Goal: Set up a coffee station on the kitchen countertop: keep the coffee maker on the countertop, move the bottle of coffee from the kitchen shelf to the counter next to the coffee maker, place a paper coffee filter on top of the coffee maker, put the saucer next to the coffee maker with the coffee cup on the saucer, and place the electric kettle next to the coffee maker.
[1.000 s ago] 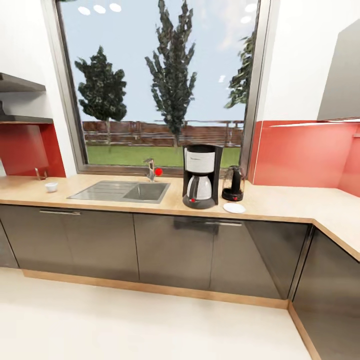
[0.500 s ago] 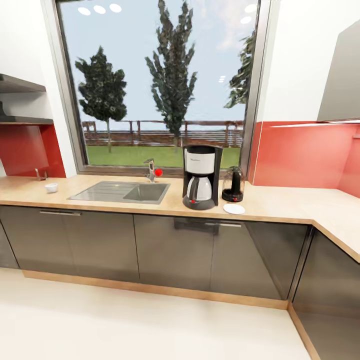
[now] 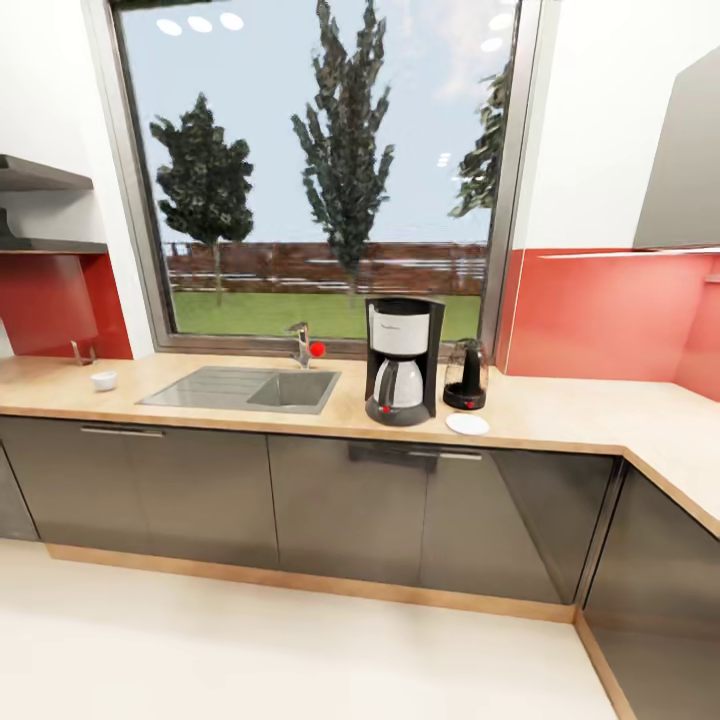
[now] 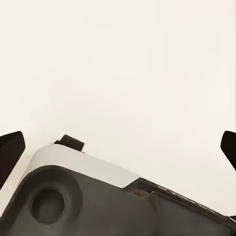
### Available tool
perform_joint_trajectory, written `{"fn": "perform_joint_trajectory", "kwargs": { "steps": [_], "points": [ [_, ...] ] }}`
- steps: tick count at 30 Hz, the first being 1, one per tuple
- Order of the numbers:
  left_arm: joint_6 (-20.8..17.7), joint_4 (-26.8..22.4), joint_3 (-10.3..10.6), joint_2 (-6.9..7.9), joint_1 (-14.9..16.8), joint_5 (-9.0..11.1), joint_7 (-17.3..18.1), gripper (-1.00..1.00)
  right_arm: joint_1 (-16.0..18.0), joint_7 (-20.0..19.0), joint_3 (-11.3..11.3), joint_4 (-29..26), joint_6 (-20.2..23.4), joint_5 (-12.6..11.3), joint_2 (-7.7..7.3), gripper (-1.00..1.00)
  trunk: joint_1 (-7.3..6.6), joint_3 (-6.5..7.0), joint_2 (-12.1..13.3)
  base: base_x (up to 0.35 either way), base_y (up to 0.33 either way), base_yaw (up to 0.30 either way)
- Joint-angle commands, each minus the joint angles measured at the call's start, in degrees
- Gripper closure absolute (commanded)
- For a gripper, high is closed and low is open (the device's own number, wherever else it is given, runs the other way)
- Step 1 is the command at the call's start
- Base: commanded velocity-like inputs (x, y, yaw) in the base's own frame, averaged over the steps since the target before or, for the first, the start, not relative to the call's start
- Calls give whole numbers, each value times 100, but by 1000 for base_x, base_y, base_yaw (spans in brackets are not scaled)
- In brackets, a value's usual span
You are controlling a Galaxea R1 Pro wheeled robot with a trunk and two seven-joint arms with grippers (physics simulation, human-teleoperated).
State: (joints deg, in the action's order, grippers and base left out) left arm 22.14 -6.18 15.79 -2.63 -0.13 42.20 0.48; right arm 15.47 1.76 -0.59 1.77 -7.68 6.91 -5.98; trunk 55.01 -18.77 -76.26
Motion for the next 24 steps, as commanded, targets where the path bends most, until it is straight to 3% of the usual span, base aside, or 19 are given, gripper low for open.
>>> {"fn": "perform_joint_trajectory", "kwargs": {
  "steps": [1, 18, 24],
  "points": [
    [19, -6, 45, 8, -2, 89, 5, -100, 9, 17, -11, 16, 40, 56, 21, -100, -23, 13, 38, 0, 0, -20],
    [27, -6, 12, 17, -5, 139, 57, -100, 9, -27, -24, 18, 39, 47, -38, -100, -396, 370, 720, 0, 0, -244],
    [170, 2, 10, 28, -5, 147, 58, -100, 9, 18, -23, 16, 40, 51, -50, -100, -396, 395, 720, 0, 0, -195]
  ]
}}
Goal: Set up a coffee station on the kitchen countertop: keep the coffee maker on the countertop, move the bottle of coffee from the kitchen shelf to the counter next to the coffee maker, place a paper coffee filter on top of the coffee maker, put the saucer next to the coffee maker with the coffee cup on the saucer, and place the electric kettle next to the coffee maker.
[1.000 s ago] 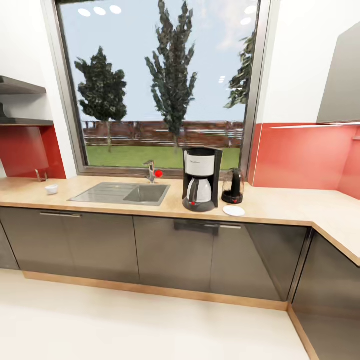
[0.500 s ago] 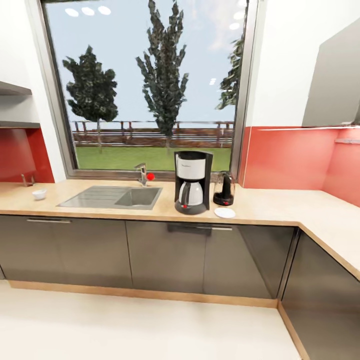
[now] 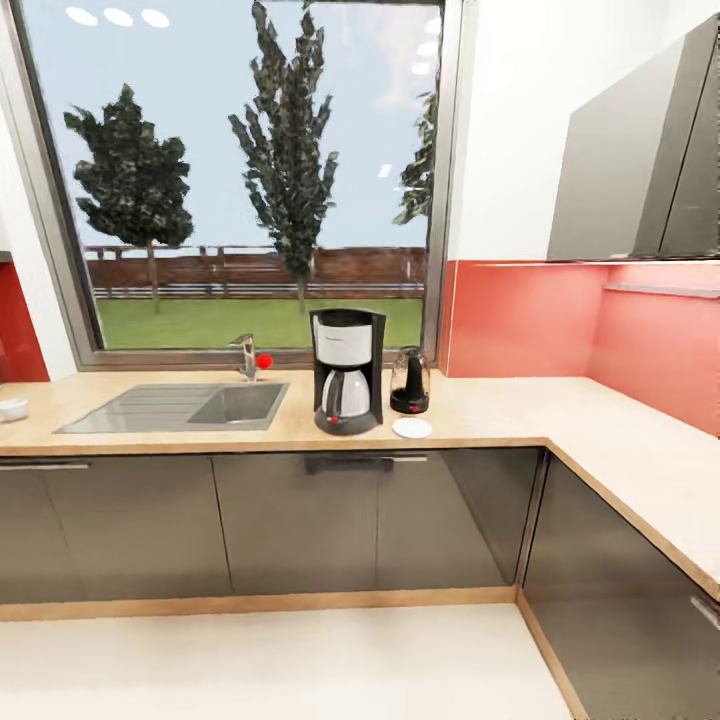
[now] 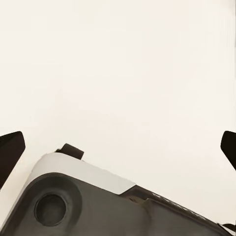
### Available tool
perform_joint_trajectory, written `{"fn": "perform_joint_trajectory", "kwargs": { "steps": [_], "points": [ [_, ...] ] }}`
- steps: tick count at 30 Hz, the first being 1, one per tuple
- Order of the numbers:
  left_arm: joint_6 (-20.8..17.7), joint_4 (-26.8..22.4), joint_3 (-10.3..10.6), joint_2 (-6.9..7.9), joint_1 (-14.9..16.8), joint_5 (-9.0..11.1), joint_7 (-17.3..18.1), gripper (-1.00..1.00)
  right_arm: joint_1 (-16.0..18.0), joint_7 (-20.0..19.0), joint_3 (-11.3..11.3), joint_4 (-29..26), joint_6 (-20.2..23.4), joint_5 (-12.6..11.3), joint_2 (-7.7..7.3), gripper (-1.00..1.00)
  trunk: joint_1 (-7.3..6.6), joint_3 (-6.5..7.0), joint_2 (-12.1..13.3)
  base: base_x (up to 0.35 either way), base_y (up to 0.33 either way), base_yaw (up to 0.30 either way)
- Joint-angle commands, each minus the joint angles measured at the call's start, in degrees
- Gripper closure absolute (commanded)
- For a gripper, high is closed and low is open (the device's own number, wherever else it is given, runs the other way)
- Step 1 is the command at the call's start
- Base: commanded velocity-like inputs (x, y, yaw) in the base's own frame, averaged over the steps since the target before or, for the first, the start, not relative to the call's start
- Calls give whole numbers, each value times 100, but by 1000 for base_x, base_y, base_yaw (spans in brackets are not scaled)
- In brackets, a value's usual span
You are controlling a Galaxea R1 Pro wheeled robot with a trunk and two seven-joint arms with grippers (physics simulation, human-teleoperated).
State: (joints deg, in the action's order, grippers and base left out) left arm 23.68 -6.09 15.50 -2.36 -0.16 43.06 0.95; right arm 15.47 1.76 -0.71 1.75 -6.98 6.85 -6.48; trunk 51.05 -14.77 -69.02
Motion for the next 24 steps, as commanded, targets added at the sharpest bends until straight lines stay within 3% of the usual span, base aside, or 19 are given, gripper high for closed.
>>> {"fn": "perform_joint_trajectory", "kwargs": {
  "steps": [1, 11, 24],
  "points": [
    [56, 13, 34, 4, -1, 64, 10, -100, 8, 24, -10, 20, -31, 59, -1, -100, 0, -4, -4, 0, 8, -62],
    [113, 180, 4, 3, 6, 72, 10, -100, 8, 35, -9, 25, -31, 74, 29, -100, 0, 0, -4, 90, 217, -17],
    [137, 196, 31, -14, 7, 5, 17, -100, 8, 42, -9, 27, -43, 80, 53, -100, 0, 0, -4, 270, 230, 0]
  ]
}}
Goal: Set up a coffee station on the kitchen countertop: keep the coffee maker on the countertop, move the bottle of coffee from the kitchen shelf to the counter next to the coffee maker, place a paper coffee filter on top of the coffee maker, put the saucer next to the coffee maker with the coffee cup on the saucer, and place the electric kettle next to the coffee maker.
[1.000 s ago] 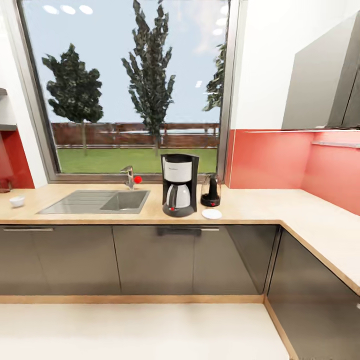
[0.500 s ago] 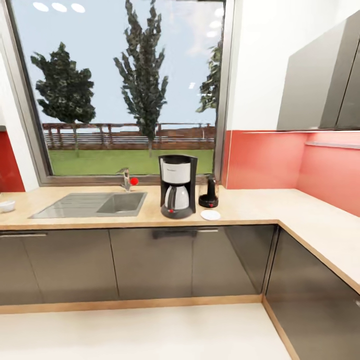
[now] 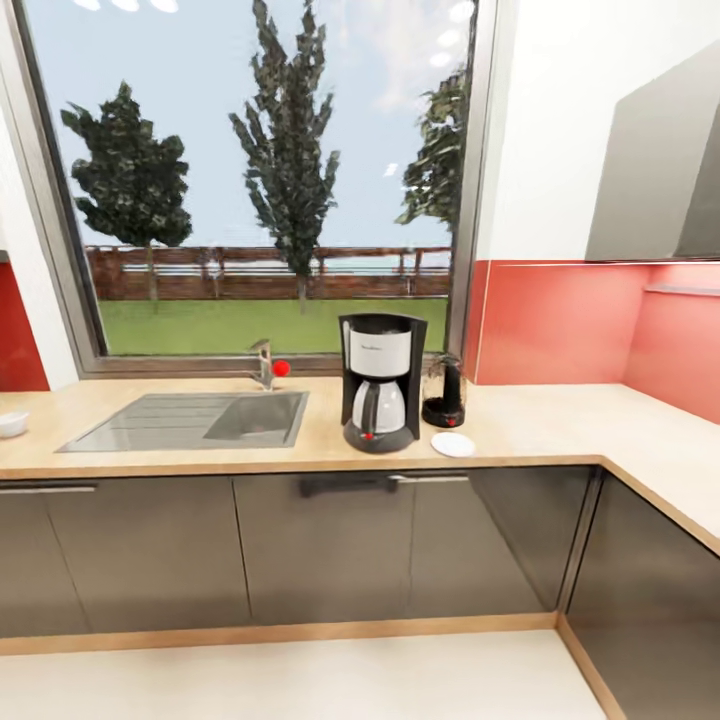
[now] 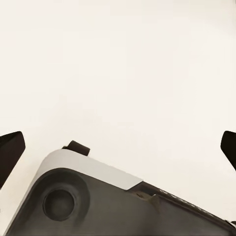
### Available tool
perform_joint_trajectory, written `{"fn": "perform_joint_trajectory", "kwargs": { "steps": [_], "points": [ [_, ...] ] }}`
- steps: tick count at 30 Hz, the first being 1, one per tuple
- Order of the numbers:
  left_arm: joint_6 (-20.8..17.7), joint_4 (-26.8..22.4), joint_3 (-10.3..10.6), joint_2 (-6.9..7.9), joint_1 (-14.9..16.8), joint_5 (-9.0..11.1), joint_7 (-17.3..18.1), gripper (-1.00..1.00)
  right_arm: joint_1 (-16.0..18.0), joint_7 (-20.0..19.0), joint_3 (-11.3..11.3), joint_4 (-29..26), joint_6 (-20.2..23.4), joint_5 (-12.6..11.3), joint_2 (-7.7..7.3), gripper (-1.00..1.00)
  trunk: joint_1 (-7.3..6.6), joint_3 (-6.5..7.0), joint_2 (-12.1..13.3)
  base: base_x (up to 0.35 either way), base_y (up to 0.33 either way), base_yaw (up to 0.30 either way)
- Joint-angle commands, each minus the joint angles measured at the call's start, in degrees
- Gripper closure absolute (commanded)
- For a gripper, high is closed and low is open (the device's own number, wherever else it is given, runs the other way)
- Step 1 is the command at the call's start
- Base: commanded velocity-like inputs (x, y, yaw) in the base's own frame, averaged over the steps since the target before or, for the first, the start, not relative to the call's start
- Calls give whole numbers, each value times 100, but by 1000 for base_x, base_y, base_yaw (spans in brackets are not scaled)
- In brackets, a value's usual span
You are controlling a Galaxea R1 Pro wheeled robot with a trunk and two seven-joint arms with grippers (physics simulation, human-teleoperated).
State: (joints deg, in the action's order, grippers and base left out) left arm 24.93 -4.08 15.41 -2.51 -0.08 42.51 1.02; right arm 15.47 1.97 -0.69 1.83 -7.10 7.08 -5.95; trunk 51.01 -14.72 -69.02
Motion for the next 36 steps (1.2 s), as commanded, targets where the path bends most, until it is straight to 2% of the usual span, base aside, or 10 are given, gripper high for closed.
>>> {"fn": "perform_joint_trajectory", "kwargs": {
  "steps": [1, 23, 36],
  "points": [
    [12, -6, 41, 1, -1, 62, 11, -100, 9, 21, -11, 19, -35, 57, -1, -100, 4, -6, -4, 292, 207, 0],
    [-2, 0, 50, -13, -1, 30, 12, -100, 9, 23, -11, 19, -63, 39, -11, -100, 4, -6, -4, 267, 244, 0],
    [-14, 3, 58, -13, -1, 29, 12, -100, 9, 23, -11, 19, -63, 39, -7, -100, 4, -6, -4, 73, 325, 0]
  ]
}}
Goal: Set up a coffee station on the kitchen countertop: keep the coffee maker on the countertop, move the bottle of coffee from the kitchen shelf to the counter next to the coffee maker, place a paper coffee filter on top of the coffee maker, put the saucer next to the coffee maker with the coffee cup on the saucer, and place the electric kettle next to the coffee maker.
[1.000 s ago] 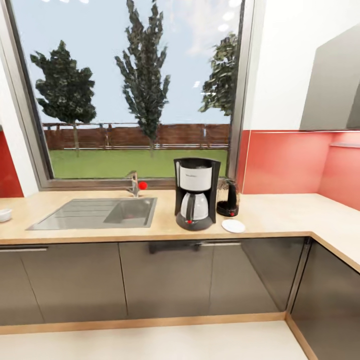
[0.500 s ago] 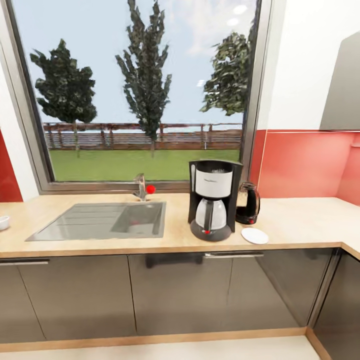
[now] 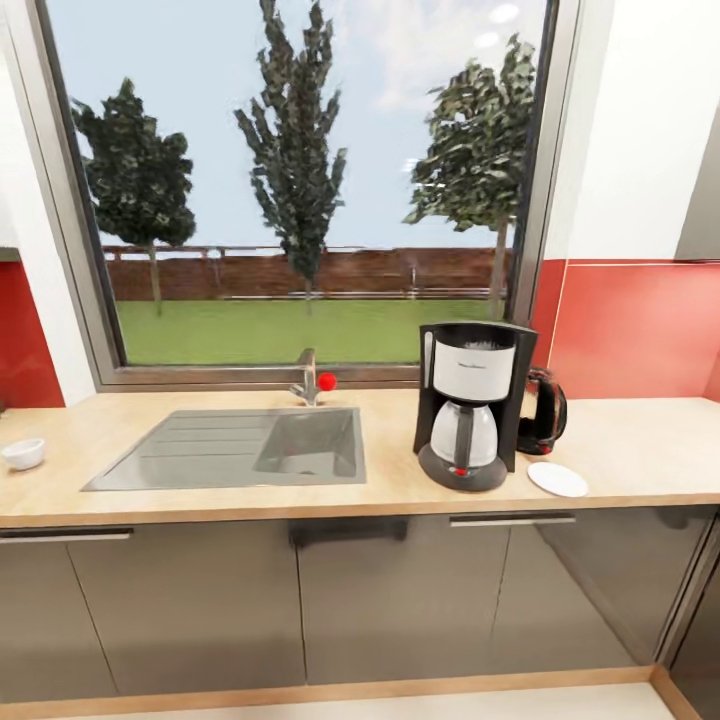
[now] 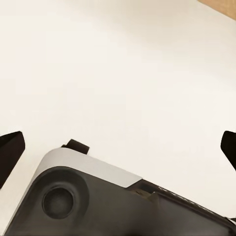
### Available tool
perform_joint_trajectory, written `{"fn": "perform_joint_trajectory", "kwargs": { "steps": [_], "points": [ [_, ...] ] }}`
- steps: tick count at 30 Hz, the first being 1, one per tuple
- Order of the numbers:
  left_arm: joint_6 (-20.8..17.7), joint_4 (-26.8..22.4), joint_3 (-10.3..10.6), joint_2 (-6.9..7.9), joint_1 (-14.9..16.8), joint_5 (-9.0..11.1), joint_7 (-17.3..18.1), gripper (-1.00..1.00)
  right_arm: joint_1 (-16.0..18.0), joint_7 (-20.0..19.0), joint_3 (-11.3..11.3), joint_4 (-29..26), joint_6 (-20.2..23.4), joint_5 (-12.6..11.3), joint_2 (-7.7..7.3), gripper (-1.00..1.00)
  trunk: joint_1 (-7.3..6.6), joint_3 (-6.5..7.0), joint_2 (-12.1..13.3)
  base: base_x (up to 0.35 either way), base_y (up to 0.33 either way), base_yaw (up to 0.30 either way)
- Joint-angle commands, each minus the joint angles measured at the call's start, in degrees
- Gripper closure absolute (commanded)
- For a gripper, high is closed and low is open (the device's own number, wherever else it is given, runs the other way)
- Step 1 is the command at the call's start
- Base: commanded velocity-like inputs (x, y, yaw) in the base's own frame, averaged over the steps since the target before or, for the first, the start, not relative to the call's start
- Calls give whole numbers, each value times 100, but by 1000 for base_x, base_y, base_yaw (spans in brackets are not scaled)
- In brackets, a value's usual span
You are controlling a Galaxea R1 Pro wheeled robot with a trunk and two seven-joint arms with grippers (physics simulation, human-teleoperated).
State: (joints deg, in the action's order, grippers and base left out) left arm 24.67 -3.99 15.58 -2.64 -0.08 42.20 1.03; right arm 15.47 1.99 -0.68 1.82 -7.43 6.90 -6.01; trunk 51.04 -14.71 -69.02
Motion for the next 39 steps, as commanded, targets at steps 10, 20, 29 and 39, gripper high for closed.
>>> {"fn": "perform_joint_trajectory", "kwargs": {
  "steps": [10, 20, 29, 39],
  "points": [
    [11, -5, 42, 1, -1, 57, 12, -100, 9, 21, -11, 19, -34, 57, 0, -100, 1, -6, -4, 1, 341, 0],
    [18, -5, 42, 1, -1, 52, 19, -100, 9, 21, -11, 20, -39, 57, 3, -100, 1, -6, -4, 0, 342, 0],
    [16, -5, 42, 1, -1, 52, 20, -100, 9, 21, -11, 19, -48, 57, 8, -100, 1, -6, -4, 0, 343, 0],
    [18, -5, 42, 1, -1, 52, 20, -100, 9, 21, -11, 20, -48, 57, 12, -100, 1, -6, -4, 0, 343, 0]
  ]
}}
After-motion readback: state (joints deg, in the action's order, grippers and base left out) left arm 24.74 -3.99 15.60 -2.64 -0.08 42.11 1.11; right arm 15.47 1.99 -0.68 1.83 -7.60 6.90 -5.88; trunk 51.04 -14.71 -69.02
